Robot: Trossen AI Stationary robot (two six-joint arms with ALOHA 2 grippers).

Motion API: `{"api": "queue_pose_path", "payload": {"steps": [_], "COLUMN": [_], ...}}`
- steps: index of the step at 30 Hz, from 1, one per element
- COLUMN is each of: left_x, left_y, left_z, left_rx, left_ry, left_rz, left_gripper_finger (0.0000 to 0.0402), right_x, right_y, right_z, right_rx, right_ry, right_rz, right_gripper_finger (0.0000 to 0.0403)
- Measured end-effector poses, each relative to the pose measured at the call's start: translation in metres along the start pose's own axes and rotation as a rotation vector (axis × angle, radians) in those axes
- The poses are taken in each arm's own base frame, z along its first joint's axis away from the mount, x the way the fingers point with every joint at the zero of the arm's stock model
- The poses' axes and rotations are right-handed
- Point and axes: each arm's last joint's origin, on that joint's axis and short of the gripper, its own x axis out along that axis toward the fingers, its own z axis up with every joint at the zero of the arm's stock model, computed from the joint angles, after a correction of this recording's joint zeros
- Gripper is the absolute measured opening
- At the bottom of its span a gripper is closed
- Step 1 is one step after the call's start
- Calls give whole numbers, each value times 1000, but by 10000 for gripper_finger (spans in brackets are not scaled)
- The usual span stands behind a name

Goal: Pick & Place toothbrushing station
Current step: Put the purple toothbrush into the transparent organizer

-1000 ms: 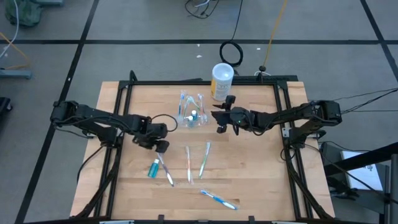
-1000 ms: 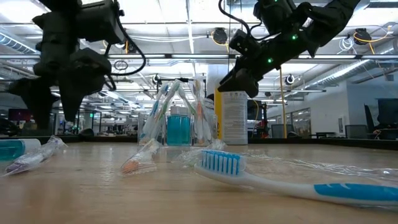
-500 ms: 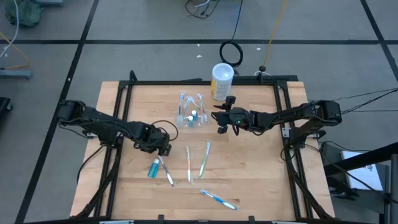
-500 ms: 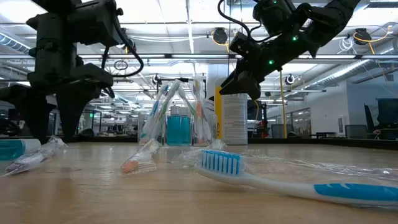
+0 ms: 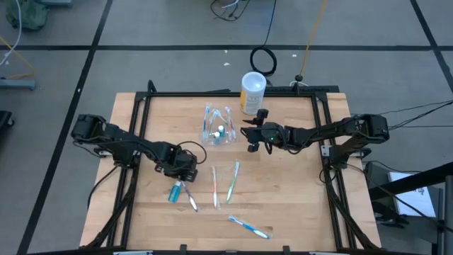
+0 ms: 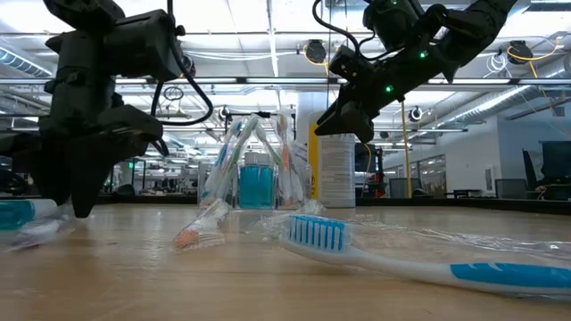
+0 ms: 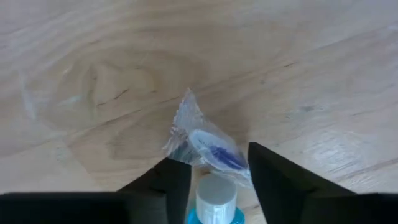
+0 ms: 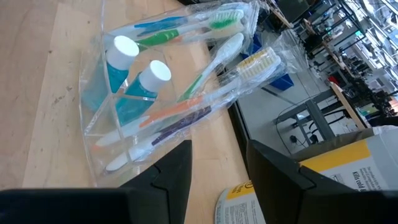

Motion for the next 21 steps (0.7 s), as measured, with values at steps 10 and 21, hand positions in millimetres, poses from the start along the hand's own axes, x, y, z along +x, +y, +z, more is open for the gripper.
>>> {"api": "queue_pose_path", "payload": {"steps": [10,21], "left_x": [-3,-15], "left_y": [-10,-29], "left_z": [12,38], "left_rx": [53,210], "left_ry": [-130,-307], "left_rz": [-106,-324], "left_gripper_finger": [85,31], "right_x": [0,0], "right_y": [0,0], "right_z": [0,0], "right_rx": [0,0], "right_ry": [0,0], "right_rz": [0,0], "right_gripper_finger": [146,146]}}
